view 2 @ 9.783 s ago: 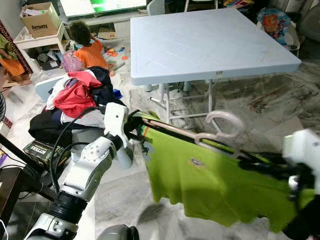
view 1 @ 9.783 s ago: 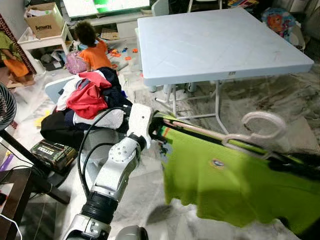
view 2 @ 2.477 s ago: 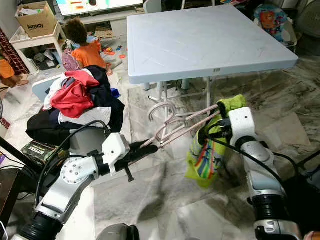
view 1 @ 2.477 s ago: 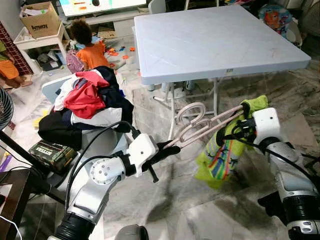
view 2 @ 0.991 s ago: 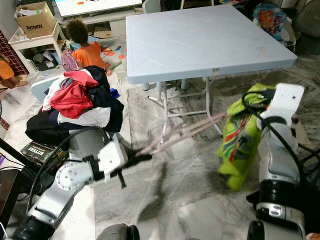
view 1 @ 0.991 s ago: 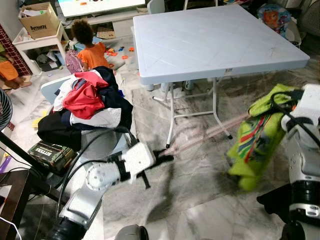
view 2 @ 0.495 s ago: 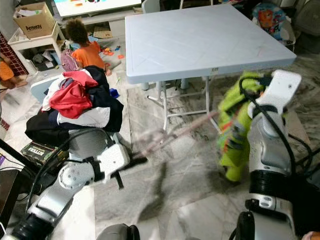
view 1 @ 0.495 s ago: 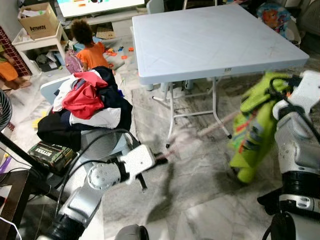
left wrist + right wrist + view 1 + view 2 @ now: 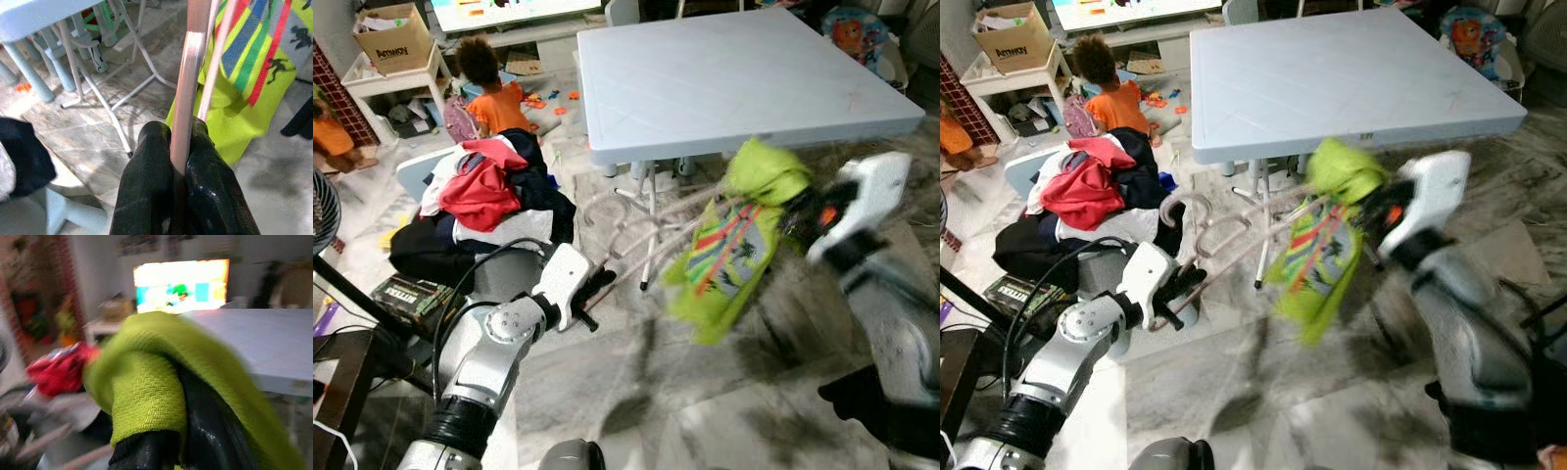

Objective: Hang hanger

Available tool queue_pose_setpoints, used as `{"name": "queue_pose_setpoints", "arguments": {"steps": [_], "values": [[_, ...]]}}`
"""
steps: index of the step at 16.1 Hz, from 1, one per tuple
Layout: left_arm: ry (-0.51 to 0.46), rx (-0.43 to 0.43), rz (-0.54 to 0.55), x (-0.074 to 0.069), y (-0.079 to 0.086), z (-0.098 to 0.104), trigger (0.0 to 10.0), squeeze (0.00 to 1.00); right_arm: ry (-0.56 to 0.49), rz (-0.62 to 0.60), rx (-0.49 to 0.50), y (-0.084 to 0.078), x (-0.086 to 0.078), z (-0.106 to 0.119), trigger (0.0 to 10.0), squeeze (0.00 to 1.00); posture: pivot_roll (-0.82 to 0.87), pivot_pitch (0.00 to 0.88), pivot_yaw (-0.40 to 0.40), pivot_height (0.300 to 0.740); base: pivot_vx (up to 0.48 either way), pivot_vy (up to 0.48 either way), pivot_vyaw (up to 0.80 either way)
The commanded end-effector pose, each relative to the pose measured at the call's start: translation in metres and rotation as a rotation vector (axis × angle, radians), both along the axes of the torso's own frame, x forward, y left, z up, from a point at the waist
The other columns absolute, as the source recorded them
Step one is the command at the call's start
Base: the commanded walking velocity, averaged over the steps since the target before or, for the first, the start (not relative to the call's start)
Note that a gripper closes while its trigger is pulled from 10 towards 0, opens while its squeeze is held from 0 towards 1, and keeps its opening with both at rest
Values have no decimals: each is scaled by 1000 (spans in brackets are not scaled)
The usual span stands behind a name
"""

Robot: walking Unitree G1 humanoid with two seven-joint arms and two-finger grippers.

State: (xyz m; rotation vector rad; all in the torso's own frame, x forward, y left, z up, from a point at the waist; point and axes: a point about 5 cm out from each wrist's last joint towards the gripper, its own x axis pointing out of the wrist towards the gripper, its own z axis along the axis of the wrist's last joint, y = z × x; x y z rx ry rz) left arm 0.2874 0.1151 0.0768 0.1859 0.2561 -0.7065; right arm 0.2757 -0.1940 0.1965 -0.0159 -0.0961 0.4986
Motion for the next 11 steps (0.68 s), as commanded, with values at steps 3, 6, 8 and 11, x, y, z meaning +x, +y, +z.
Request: {"name": "queue_pose_setpoints", "arguments": {"steps": [3, 6, 8, 11], "values": [[74, -74, 70, 7, 5, 8, 0, 0, -25, -78, -224, 10, 4, -18, 0, 0, -61, 16, 71, 740, 0, 0, 0], [53, 17, -26, -4, 0, 5, 0, 0, -9, -339, -229, -8, 13, -27, 0, 0, -56, 13, 69, 740, 0, 0, 0], [20, 8, -64, -12, 0, 7, 0, 0, 48, -603, -187, -39, 14, -36, 0, 0, -51, 10, 69, 740, 0, 0, 0], [152, -9, -228, -48, 2, -3, 0, 0, 31, -898, -96, -70, 8, -40, 0, 0, -47, 5, 69, 740, 0, 0, 0]]}}
